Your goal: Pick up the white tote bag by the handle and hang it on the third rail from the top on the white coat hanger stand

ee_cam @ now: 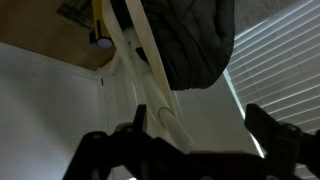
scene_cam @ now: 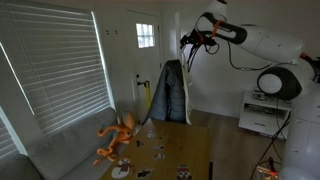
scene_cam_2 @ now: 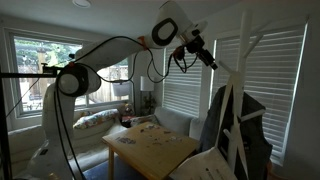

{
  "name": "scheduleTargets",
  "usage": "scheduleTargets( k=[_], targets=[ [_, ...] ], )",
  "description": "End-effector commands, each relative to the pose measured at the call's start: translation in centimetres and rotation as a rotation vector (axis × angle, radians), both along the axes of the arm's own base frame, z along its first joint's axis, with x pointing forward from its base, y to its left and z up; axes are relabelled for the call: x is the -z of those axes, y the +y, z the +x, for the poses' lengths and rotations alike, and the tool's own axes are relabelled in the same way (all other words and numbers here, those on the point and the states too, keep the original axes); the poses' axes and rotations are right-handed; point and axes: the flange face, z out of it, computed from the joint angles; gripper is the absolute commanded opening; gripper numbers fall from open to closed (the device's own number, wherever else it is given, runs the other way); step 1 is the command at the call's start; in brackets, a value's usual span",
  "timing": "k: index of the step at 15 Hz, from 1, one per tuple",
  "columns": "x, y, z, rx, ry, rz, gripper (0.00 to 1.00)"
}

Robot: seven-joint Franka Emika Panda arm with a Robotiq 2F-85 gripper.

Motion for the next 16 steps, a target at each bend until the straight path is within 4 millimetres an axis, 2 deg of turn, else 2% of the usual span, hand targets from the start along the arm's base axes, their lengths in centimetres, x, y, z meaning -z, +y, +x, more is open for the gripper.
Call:
scheduleTargets(
  k=[1, 4, 7, 12, 14, 15, 16],
  targets=[
    [1.5, 1.3, -2.3, -0.012, 0.045, -0.016, 1.00],
    [2.7, 2.9, -3.5, -0.007, 0.057, -0.027, 1.00],
    [3.4, 5.4, -4.7, 0.018, 0.038, -0.055, 1.00],
    [4.6, 9.3, -7.0, 0.139, 0.004, -0.087, 1.00],
    [5.3, 10.4, -7.7, 0.170, -0.003, -0.085, 1.00],
    [4.2, 9.1, -6.0, 0.138, 0.021, -0.079, 1.00],
    [4.5, 9.6, -6.4, 0.148, 0.019, -0.077, 1.00]
  ],
)
